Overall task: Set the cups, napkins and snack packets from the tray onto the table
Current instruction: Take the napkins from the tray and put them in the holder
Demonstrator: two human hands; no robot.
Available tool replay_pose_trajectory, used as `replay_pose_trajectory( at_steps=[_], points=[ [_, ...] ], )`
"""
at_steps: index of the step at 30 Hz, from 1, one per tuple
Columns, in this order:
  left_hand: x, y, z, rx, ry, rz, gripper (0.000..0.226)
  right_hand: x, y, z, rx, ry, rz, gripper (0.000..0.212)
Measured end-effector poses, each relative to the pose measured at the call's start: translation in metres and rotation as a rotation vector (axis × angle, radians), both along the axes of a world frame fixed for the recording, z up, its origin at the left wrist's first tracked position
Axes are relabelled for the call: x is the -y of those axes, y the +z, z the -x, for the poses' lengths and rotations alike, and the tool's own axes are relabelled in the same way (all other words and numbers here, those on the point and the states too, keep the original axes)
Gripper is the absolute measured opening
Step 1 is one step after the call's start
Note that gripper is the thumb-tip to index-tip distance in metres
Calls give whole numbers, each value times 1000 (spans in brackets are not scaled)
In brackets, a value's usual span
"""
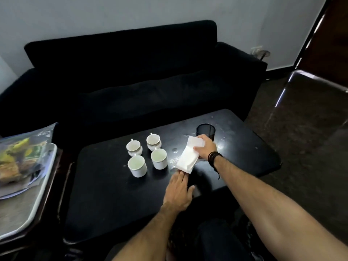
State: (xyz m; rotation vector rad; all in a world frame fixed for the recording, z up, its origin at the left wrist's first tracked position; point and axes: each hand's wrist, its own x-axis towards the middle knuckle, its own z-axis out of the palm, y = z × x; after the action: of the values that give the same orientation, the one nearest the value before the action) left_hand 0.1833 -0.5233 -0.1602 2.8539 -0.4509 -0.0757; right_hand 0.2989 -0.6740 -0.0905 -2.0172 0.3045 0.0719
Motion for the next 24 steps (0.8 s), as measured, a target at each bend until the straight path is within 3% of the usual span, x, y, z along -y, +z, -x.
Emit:
replay_pose_trajectory(
  at_steps=[3, 7, 10, 14, 18, 21, 24],
  points=[
    [9, -16, -14, -65, 75, -38, 69, 6, -27, -6, -7, 18, 16, 40],
    [15, -31, -33, -106, 147, -58, 68, 12, -56, -11, 32, 28, 237, 38],
    [14, -40, -44, -93, 179, -49, 69, 15, -76, -10, 79, -35, 430, 32],
    [8, -49, -46, -15, 215, 51, 75, 23, -92, -7, 229, -93, 507, 24],
    [7, -48, -42, 75, 290, 194, 81, 28, -94, -6, 308, -182, 401, 15],
    [6, -53, -45, 58, 189, 98, 76, 33, -89, -10, 185, -334, 119, 6],
    [5, -61, -50, 13, 157, 12, 74, 49, -86, -14, 48, -292, -72, 10]
  ],
)
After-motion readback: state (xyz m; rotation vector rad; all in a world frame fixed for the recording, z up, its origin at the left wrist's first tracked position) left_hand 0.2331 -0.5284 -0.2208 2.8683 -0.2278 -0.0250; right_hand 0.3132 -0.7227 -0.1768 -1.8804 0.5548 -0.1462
